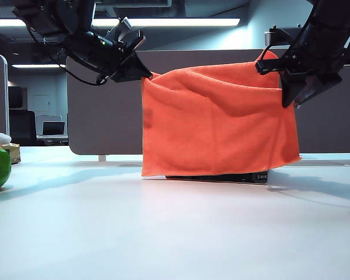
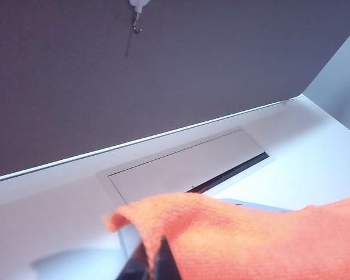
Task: Pick up the cloth from the table and use it to cover the mirror.
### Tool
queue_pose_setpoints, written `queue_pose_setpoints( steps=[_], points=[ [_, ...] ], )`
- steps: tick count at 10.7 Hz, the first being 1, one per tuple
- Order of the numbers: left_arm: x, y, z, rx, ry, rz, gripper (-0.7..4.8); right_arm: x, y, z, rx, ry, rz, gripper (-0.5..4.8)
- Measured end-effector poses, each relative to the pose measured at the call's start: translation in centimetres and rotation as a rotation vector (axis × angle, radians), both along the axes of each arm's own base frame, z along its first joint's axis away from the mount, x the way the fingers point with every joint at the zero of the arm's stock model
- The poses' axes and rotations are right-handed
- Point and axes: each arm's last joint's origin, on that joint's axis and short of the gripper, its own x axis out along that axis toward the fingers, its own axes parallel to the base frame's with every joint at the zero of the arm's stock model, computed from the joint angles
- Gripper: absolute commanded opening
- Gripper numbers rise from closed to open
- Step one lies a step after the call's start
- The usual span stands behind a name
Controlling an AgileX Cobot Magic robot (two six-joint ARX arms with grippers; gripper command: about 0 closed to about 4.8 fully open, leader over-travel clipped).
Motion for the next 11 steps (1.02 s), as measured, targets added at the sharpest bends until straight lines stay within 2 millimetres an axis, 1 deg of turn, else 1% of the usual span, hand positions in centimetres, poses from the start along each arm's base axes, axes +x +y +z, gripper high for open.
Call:
queue_pose_setpoints(
  steps=[1,2,3,4,7,8,9,11],
  points=[
    [0.0,0.0,-0.1,-0.001,0.006,-0.008,-0.05,0.3,0.1,0.4,0.018,-0.045,0.005,1.24],
    [0.0,0.0,0.0,-0.001,0.007,-0.010,-0.05,0.3,0.2,0.5,0.047,-0.050,0.034,2.03],
    [0.0,0.0,-0.1,-0.001,0.008,-0.010,-0.05,0.2,0.2,1.0,0.065,-0.081,0.044,2.03],
    [0.0,0.0,-0.1,0.001,0.015,-0.010,-0.05,-0.1,0.2,2.2,0.097,-0.143,0.065,2.19],
    [-0.1,0.0,-0.2,0.002,0.026,-0.018,-0.05,-0.3,0.2,2.7,0.102,-0.164,0.066,2.25],
    [-0.1,0.0,-0.2,0.003,0.030,-0.018,-0.05,-0.8,-0.7,3.7,0.092,-0.194,0.027,2.25],
    [-0.1,0.0,-0.3,0.003,0.030,-0.019,-0.05,-0.9,-1.0,3.7,0.086,-0.189,0.013,2.25],
    [-0.1,0.0,-0.3,0.003,0.030,-0.019,-0.05,-1.0,-2.2,3.0,0.054,-0.116,-0.038,2.25]
  ],
)
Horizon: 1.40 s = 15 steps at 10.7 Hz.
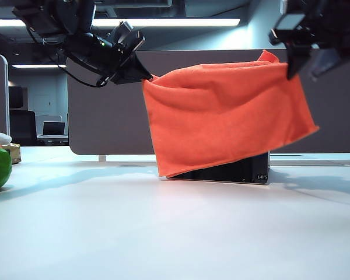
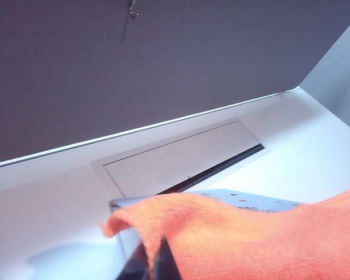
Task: Pick up the cloth from the table and use it to cover the mirror.
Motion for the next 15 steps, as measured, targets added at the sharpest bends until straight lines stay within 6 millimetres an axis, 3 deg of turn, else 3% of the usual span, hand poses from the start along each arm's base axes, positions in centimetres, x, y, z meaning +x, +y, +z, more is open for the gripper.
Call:
queue_pose_setpoints(
  steps=[6,7,9,11,12,15],
  points=[
    [0.0,0.0,0.0,-0.002,0.002,0.000,-0.05,-0.1,-1.7,-0.6,-0.081,0.067,-0.133,2.26],
    [0.0,0.0,0.0,-0.002,0.002,0.000,-0.05,0.5,-1.2,0.5,0.055,-0.050,0.038,2.26],
    [0.0,0.0,0.0,-0.002,0.002,0.000,-0.05,0.6,-1.1,0.7,0.063,-0.068,0.045,2.57],
    [0.0,0.0,0.0,-0.002,0.003,0.000,-0.05,1.0,-0.9,1.7,0.123,-0.180,0.127,2.57],
    [0.0,0.0,0.0,-0.004,0.003,-0.007,-0.05,2.3,-1.1,2.5,0.229,-0.303,0.160,2.57],
    [0.0,0.0,0.0,-0.005,0.003,-0.009,-0.05,4.8,-0.5,2.2,0.277,-0.281,0.231,2.52]
  ],
)
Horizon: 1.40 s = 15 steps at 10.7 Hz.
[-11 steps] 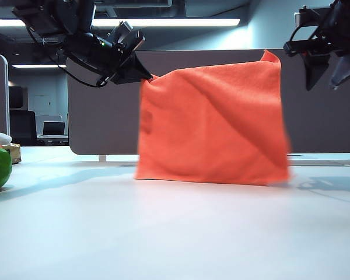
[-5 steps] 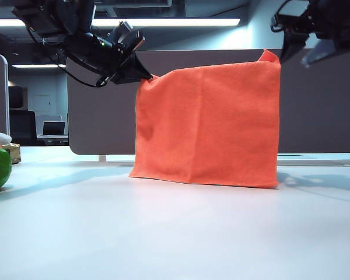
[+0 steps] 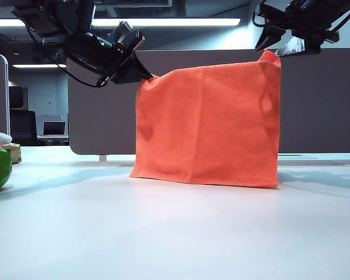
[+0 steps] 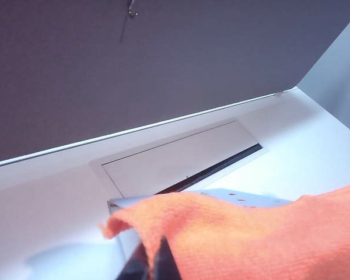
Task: Pick up the cloth from the table and use it to cover the mirror.
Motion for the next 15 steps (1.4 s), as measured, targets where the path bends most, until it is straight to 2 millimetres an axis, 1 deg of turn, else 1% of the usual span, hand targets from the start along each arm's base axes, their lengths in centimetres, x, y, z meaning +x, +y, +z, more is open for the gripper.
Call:
queue_pose_setpoints(
  steps=[1,3,4,6,9,10,11,12,15],
  points=[
    [0.0,0.0,0.0,0.000,0.000,-0.001,-0.05,0.4,0.1,-0.1,0.002,0.003,0.002,2.51],
    [0.0,0.0,0.0,0.002,-0.003,-0.001,-0.05,0.8,0.1,-1.0,-0.005,0.045,0.001,2.26],
    [0.0,0.0,0.0,0.002,-0.004,-0.002,-0.05,0.9,0.1,-1.2,-0.006,0.053,0.000,1.75],
    [0.0,0.0,0.0,0.002,-0.004,-0.002,-0.05,1.1,0.2,-1.3,-0.002,0.056,0.003,0.94],
    [0.0,0.0,0.0,0.002,-0.004,-0.005,-0.05,1.2,0.0,-1.3,-0.011,0.056,-0.037,0.69],
    [0.0,0.0,0.0,0.001,-0.004,-0.006,-0.05,1.2,-0.3,-1.4,-0.015,0.061,-0.058,0.51],
    [0.0,0.0,0.0,0.001,-0.004,-0.005,-0.05,1.4,-1.2,-1.8,-0.028,0.089,-0.113,0.43],
    [0.0,0.0,0.1,0.001,-0.004,-0.006,-0.05,1.4,-1.4,-1.9,-0.029,0.100,-0.116,0.29],
    [0.0,0.0,-0.3,0.030,0.029,0.065,-0.05,1.5,-1.3,-2.5,-0.034,0.133,-0.112,0.21]
  ],
)
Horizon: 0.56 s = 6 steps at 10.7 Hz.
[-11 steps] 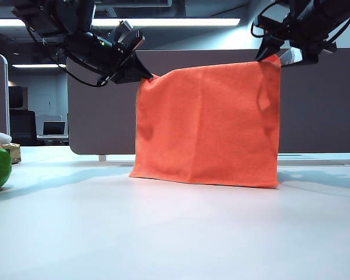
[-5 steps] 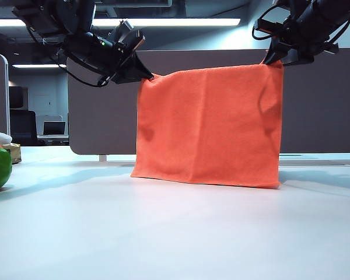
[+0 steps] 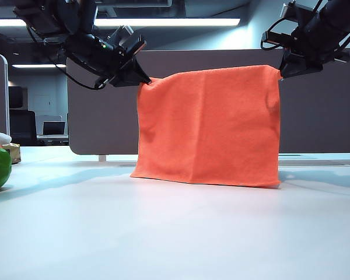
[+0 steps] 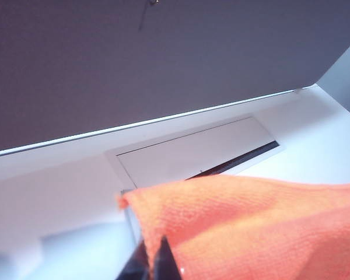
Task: Pick up the cloth from the table and use it to cover the mirror.
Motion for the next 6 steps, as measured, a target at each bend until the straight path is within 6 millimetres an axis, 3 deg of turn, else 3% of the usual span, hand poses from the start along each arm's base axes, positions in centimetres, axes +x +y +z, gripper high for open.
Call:
queue_pose_setpoints(
  steps=[1,2,5,6],
  points=[
    [0.01,0.02,0.00,0.000,0.000,0.002,0.22,0.00,0.00,0.00,0.000,0.000,0.000,0.21],
    [0.01,0.02,-0.01,0.000,0.000,0.002,1.31,0.00,0.00,0.01,0.000,0.000,0.000,0.22],
    [0.07,0.20,-0.02,0.005,-0.003,0.014,3.77,-0.03,-0.03,-0.09,-0.001,0.009,-0.001,0.22],
    [0.07,0.20,-0.03,0.004,-0.002,0.014,4.09,-0.03,-0.03,-0.11,-0.002,0.012,-0.001,0.22]
  ],
)
